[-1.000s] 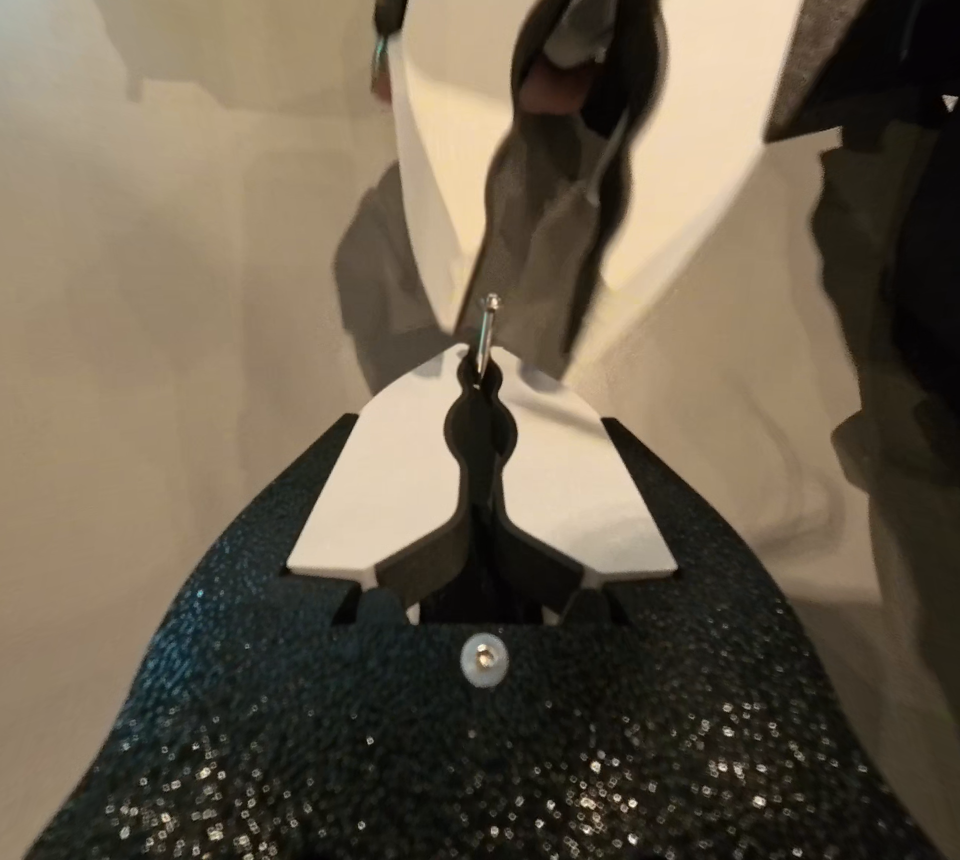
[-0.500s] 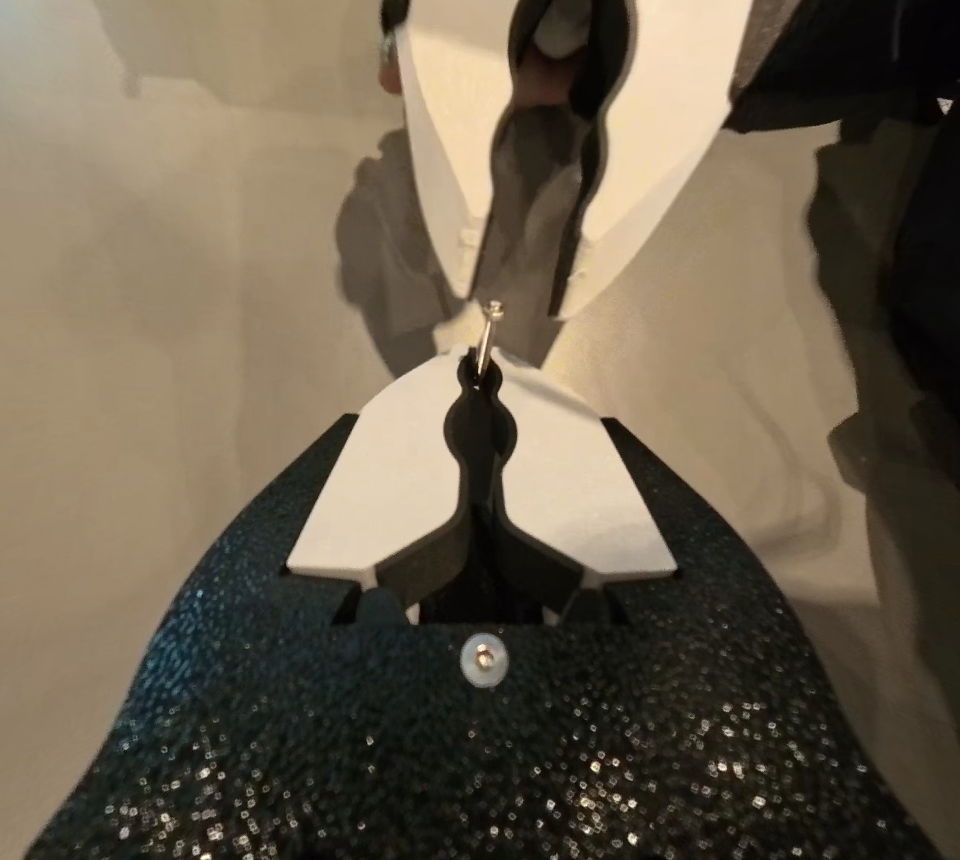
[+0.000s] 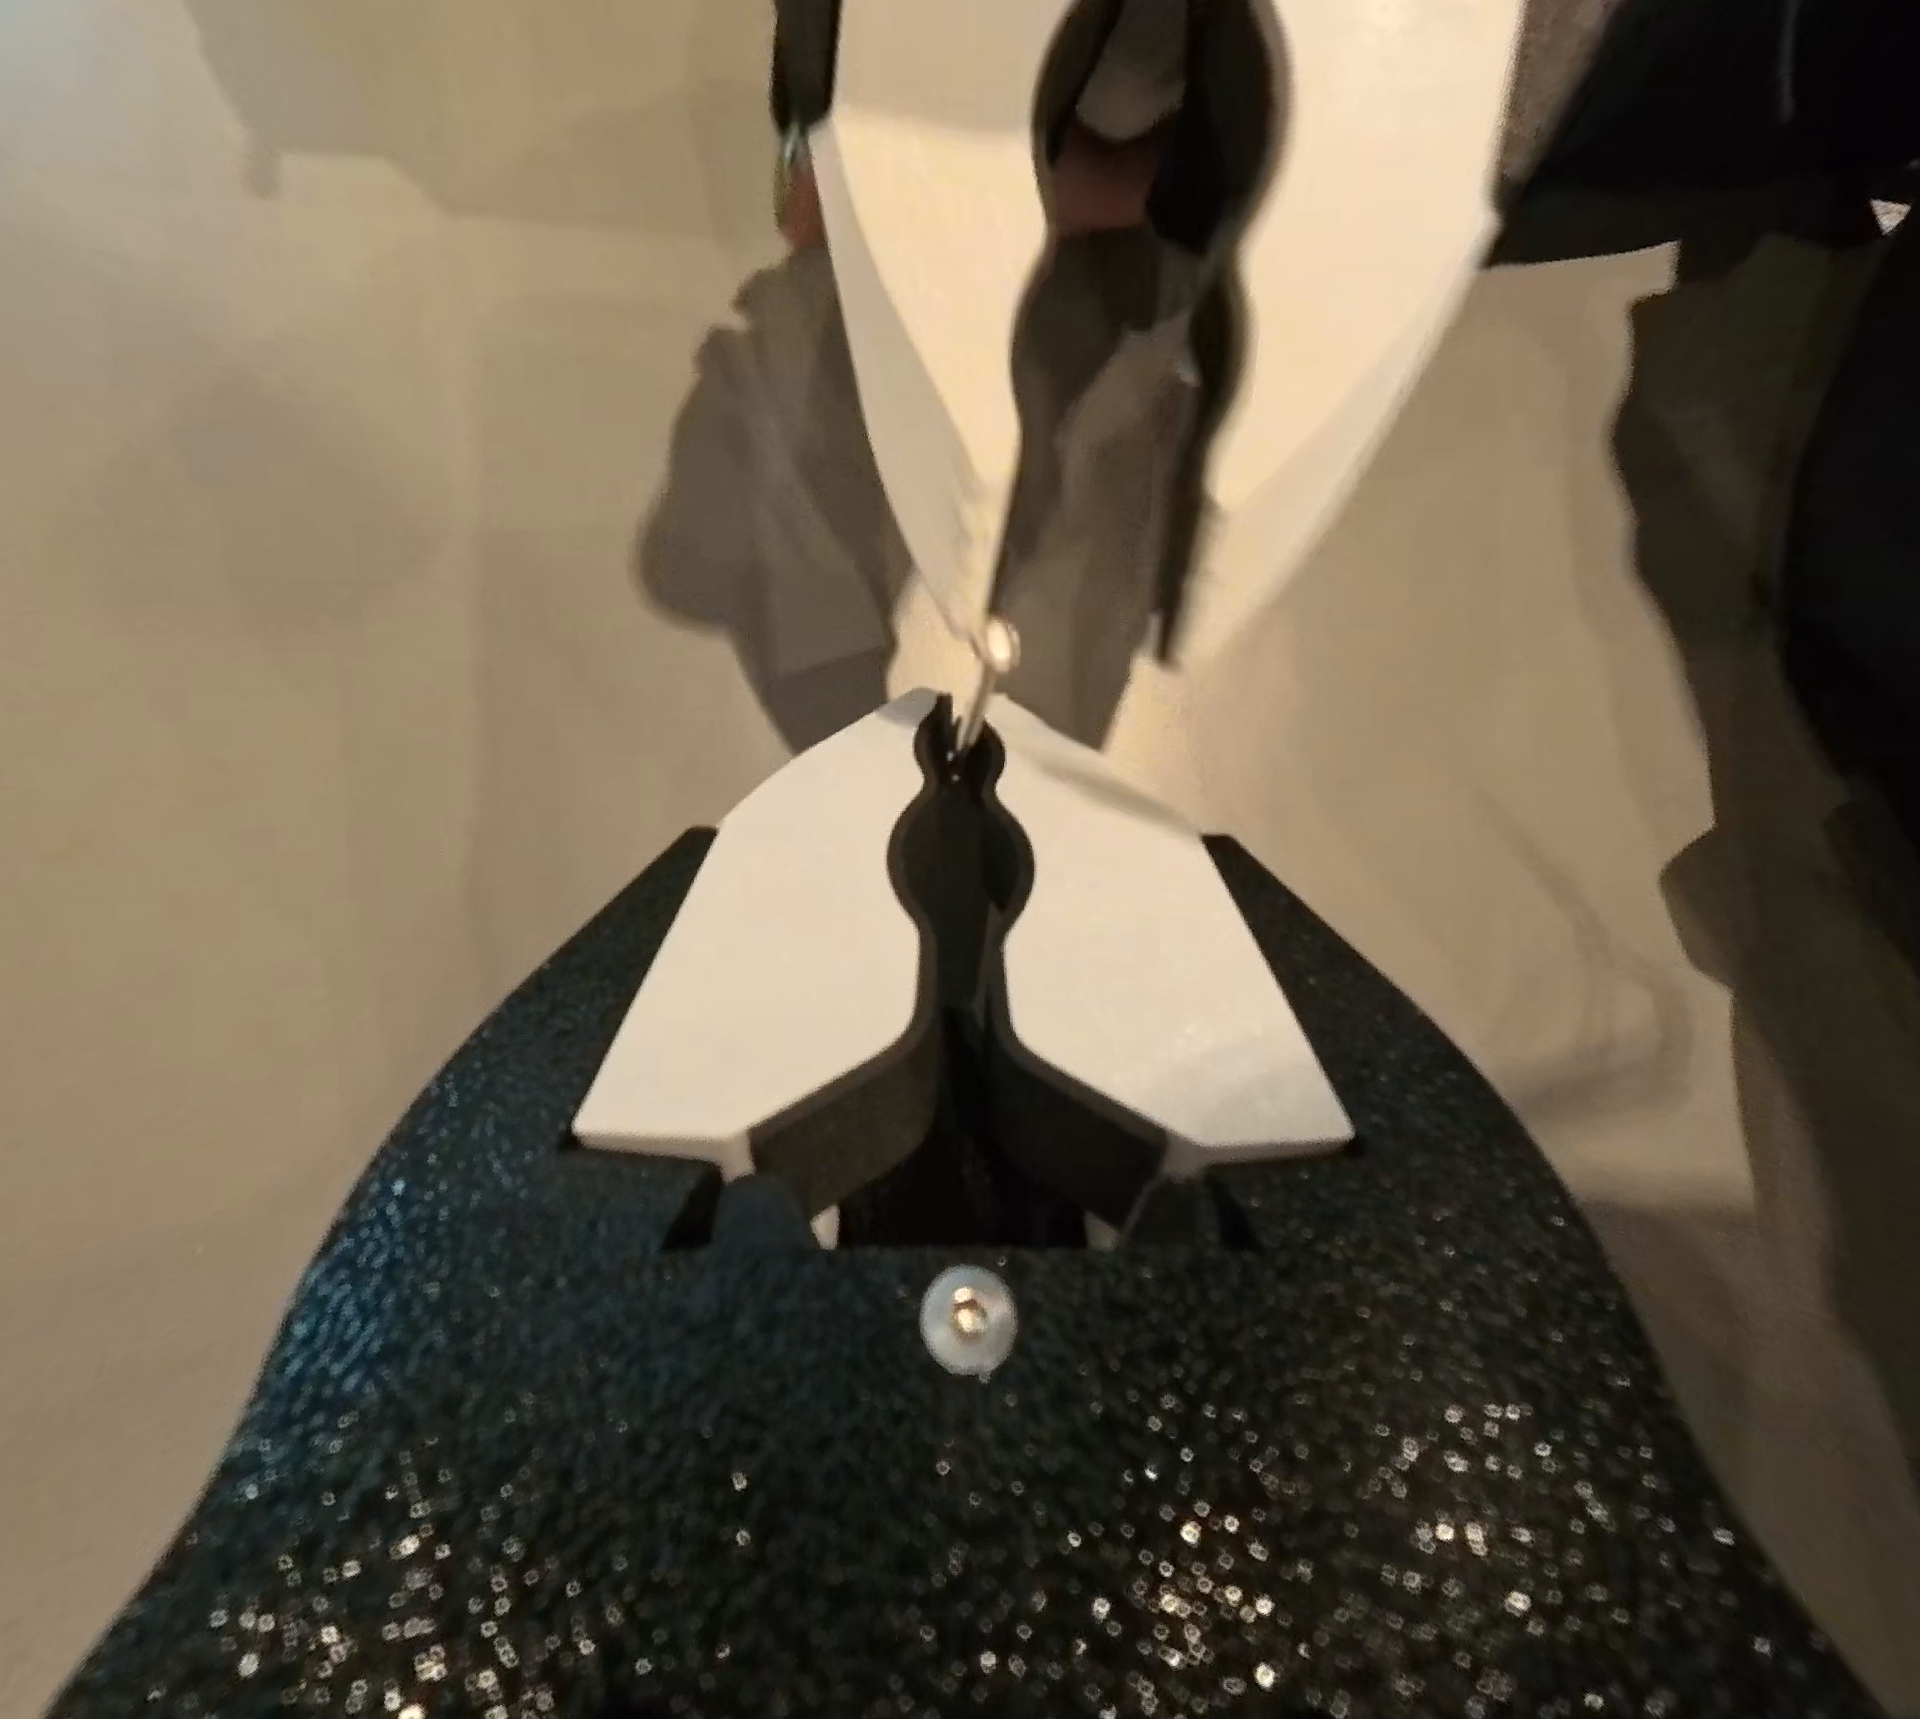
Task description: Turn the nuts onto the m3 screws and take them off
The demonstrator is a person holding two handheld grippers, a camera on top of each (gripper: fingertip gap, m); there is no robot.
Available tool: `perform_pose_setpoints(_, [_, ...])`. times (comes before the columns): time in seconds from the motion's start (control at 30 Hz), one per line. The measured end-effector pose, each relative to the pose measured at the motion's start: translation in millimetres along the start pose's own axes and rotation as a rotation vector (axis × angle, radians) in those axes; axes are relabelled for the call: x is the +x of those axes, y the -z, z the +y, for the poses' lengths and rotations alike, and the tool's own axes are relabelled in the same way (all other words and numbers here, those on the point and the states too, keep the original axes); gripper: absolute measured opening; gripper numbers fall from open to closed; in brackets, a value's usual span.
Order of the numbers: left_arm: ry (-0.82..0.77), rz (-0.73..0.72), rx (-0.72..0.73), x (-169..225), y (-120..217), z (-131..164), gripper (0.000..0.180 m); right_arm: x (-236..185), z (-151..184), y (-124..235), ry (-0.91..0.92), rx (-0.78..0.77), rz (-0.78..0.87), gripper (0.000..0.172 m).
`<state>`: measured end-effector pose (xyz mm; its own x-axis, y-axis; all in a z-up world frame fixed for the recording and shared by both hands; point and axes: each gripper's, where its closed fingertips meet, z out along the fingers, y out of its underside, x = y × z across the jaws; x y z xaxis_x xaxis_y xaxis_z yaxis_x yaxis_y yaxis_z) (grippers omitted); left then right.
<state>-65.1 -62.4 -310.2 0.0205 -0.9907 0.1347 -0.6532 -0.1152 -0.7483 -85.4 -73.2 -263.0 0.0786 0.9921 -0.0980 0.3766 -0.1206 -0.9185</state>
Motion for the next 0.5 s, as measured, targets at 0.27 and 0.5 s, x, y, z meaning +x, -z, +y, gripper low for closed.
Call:
perform_pose_setpoints(0.27, [-0.001,-0.001,0.000,0,0,0,0.002,12,-1,6,0.016,0.006,0.089,0.014])
perform_pose_setpoints(0.5, [-0.003,-0.002,0.000,0,0,0,0.003,10,-1,-7,0.032,-0.029,0.103,0.011])
